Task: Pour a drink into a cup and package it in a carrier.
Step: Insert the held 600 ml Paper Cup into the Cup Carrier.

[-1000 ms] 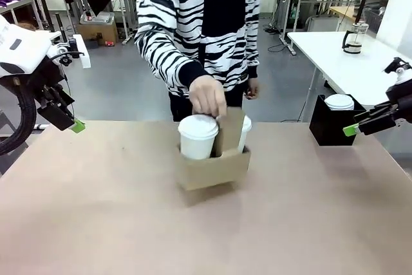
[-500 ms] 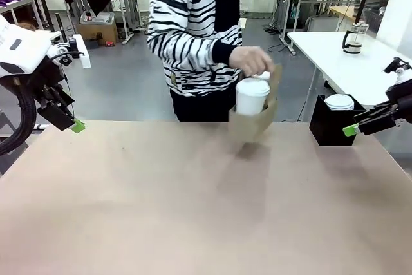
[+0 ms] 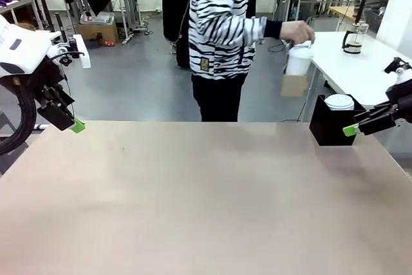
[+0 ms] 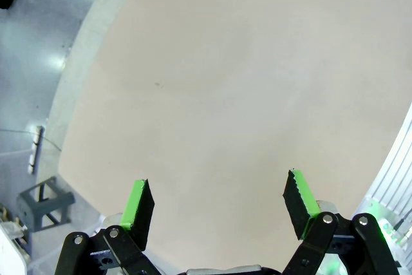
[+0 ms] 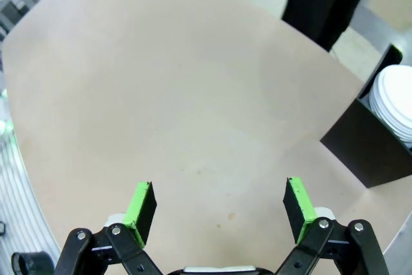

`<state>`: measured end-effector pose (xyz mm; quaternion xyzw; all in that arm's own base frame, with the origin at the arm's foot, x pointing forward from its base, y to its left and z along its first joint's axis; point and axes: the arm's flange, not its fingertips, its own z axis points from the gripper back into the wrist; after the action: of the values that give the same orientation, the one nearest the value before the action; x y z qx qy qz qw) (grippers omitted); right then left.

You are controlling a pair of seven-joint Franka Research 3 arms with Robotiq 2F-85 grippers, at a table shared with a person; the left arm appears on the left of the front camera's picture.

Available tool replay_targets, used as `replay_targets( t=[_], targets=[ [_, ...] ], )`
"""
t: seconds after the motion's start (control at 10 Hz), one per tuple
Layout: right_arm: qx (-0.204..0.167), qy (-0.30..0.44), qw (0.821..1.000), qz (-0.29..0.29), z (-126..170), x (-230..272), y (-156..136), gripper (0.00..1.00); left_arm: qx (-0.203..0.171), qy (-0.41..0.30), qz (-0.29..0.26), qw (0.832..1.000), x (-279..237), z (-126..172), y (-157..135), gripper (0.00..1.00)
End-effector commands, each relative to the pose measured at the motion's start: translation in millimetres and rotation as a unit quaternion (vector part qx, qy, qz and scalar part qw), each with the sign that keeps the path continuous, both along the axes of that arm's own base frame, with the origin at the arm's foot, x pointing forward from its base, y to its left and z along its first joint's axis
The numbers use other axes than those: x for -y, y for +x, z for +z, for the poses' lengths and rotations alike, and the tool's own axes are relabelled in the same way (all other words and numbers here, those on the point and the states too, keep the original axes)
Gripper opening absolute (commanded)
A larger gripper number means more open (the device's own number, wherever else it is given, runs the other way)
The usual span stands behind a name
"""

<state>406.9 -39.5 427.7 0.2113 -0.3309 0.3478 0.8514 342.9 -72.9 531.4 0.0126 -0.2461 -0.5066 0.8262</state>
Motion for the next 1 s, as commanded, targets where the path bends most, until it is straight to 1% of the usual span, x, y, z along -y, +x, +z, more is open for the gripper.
replay_targets(
  t=[0.0, 0.9],
  targets=[
    [0.000, -0.003, 1.000, 0.008, 1.2, 3.1, 2.3, 1.00, -0.002, -0.004, 0.006, 1.000, 0.3, 0.2, -1.3, 1.00],
    [0.000, -0.003, 1.000, 0.008, 1.2, 3.1, 2.3, 1.00, -0.002, -0.004, 0.006, 1.000, 0.3, 0.2, -1.3, 1.00]
  ],
)
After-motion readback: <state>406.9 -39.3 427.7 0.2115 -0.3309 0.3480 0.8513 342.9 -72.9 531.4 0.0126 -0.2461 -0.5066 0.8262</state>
